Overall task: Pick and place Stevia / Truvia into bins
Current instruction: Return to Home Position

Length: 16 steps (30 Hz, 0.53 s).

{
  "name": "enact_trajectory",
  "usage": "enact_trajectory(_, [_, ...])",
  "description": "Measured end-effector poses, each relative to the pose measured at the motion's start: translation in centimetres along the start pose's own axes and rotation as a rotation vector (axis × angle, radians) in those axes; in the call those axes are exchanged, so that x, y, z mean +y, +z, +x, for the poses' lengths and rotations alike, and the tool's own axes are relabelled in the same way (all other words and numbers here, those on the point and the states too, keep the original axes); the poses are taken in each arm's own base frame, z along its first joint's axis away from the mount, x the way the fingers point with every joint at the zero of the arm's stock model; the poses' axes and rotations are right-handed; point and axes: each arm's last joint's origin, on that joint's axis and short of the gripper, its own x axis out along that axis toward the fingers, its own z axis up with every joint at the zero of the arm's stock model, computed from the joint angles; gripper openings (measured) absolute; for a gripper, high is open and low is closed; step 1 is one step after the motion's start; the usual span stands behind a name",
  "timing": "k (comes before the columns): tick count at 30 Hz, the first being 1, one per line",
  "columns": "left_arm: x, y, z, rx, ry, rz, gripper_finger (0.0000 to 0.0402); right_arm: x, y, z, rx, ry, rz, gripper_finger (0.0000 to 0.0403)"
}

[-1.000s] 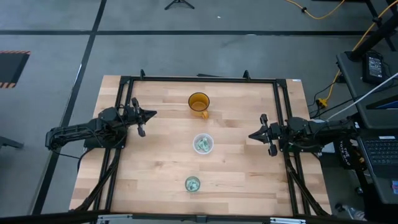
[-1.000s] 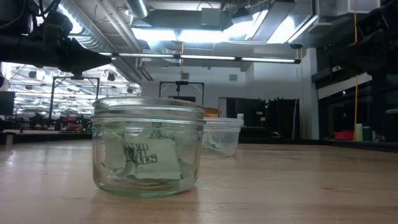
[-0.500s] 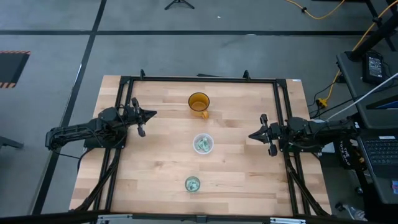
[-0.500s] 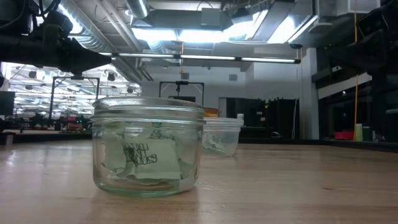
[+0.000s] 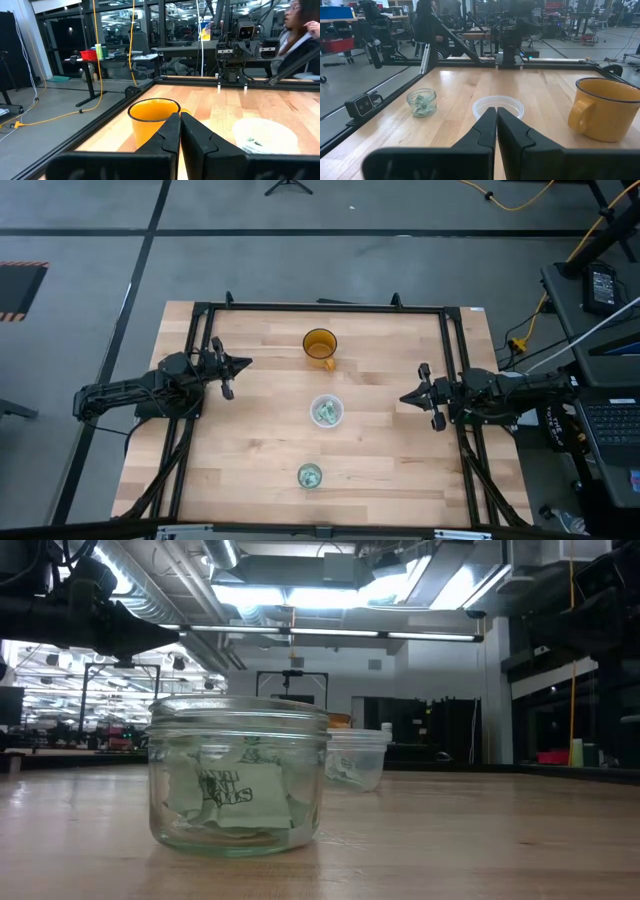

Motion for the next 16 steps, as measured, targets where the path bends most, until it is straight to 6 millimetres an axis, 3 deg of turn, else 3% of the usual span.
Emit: enact_trajectory(16, [0.00,0.01,0.00,0.000,0.000,0.000,0.0004,0.00,0.00,0.00,0.000,0.000,-0.001,0.0019])
